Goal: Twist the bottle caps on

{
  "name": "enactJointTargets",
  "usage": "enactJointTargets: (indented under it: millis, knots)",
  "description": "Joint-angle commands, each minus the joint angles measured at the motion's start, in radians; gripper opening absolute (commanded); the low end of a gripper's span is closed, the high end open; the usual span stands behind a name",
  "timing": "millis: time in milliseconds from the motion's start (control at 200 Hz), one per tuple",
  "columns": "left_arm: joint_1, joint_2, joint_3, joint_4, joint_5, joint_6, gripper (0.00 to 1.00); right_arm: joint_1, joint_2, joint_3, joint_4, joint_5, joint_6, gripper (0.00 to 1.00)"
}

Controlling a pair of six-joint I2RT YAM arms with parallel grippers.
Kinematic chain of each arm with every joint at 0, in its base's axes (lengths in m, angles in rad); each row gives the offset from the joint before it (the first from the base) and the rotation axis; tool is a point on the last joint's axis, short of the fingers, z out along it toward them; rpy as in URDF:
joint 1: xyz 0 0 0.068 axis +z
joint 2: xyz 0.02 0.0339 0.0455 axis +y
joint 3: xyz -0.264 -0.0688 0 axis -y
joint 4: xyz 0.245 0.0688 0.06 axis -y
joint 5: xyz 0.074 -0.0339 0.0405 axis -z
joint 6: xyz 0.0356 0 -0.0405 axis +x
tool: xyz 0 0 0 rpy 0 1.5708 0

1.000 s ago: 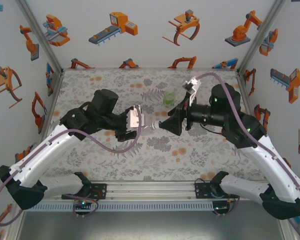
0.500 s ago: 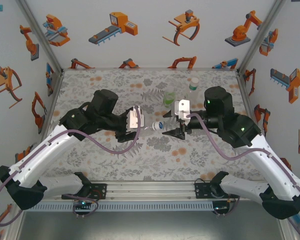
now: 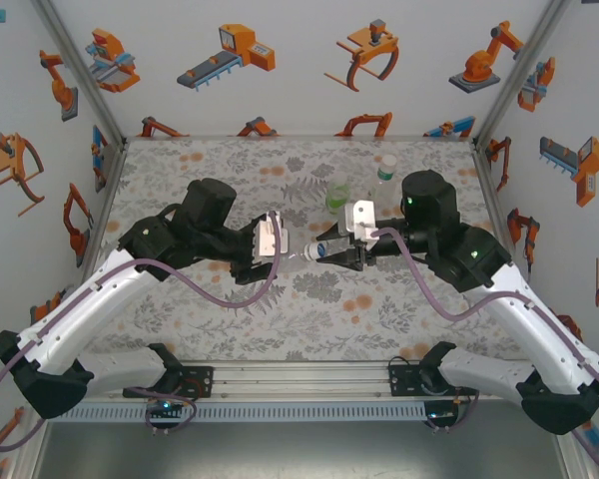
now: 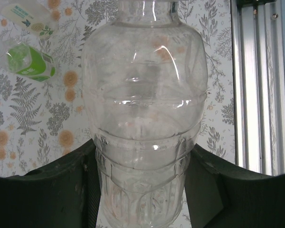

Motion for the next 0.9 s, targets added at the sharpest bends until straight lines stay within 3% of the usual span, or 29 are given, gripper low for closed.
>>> enactJointTargets:
  millis: [0, 150, 265, 370, 616, 781, 896]
  knots:
    - [-0.005, -0.019, 0.032, -0.009, 0.013, -0.002, 0.02, 0.001, -0.001, -0.013, 0.045, -0.028, 0.009, 0.37]
    - [-0.005, -0.013, 0.037, -0.009, 0.012, 0.000, 0.01, 0.001, -0.010, -0.034, 0.072, -0.020, 0.063, 0.28]
    - [-0.005, -0.014, 0.035, 0.002, -0.003, -0.004, 0.01, 0.001, -0.029, -0.074, 0.152, 0.033, 0.236, 0.22]
    - [-0.005, -0.017, 0.023, 0.028, -0.029, -0.013, 0.01, 0.001, -0.047, -0.116, 0.226, 0.122, 0.493, 0.16]
    - [-0.005, 0.004, 0.018, 0.063, -0.081, -0.004, 0.01, 0.001, -0.075, -0.204, 0.354, 0.343, 1.291, 0.02]
    - [-0.005, 0.029, 0.035, 0.066, -0.096, 0.005, 0.01, 0.002, -0.041, -0.170, 0.161, 0.405, 1.703, 0.00]
    - [-0.005, 0.040, 0.036, 0.075, -0.093, 0.007, 0.01, 0.001, 0.014, -0.125, -0.062, 0.408, 1.904, 0.00]
